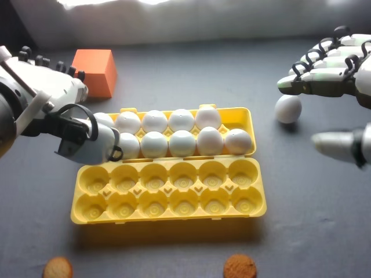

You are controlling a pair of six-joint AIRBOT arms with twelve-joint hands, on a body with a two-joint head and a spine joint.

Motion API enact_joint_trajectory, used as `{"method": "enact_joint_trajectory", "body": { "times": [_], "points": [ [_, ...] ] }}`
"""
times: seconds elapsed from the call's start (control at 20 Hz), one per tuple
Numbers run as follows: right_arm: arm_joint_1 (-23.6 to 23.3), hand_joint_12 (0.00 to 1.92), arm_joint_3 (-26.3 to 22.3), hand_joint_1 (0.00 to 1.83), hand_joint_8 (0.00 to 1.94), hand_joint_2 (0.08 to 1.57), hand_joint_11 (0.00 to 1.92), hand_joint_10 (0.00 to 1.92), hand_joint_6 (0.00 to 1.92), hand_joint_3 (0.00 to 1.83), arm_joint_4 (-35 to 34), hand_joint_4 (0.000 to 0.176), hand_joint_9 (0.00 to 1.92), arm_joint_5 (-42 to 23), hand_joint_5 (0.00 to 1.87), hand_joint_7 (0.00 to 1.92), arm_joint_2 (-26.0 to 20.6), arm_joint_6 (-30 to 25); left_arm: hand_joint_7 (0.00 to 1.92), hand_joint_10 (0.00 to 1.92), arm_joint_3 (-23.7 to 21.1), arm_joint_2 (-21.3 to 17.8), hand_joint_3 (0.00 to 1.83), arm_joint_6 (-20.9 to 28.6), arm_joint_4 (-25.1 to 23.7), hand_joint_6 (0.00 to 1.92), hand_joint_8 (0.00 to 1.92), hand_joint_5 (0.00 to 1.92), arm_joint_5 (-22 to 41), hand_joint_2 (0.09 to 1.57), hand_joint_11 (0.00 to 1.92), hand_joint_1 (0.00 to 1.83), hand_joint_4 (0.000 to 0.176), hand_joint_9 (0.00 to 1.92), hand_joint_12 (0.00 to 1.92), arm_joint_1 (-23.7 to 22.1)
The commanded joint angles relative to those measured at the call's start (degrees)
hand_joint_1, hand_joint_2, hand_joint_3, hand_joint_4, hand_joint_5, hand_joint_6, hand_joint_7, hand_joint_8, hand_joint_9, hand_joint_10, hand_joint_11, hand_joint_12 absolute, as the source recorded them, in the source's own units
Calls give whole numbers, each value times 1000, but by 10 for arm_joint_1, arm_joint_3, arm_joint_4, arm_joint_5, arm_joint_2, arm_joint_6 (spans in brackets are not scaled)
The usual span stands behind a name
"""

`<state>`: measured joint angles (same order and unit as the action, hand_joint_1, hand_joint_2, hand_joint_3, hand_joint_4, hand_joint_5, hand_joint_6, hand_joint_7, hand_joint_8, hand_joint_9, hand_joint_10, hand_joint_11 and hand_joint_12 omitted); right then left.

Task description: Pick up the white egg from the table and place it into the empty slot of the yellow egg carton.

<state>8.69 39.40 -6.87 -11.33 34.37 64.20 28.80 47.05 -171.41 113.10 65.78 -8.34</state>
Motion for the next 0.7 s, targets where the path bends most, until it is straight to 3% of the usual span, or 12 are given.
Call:
{"method": "enact_joint_trajectory", "body": {
  "times": [0.0,0.2,0.35,0.55,0.65],
  "points": [
    [-9,298,0,2,2,1336,0,8,1,13,-2,0,117,-61,199,176,-6,-2,86,1,-2,-5,29,-3,-47,1,7,102,8,1259,0,0,0,44,68,-5],
    [-9,547,2,154,9,1298,0,16,9,0,-2,0,213,-66,270,258,-6,12,86,6,-2,-5,10,-3,-46,0,10,76,9,1244,12,0,0,46,44,-6],
    [-23,315,23,286,2,1250,0,1,1,0,-3,0,95,-58,148,128,5,18,143,7,-2,-5,5,-3,-47,6,5,131,8,1252,52,0,0,106,92,-5],
    [-26,10,65,792,0,1057,0,0,1,0,-13,0,0,-55,13,2,29,18,152,8,-2,-5,8,-3,-49,4,5,133,9,1265,60,0,0,119,107,-5],
    [-32,0,83,973,0,980,0,0,0,0,-13,0,0,-50,0,0,42,18,201,4,-2,-5,0,-3,-50,2,4,175,9,1275,1,0,0,161,317,-5]
  ]
}}
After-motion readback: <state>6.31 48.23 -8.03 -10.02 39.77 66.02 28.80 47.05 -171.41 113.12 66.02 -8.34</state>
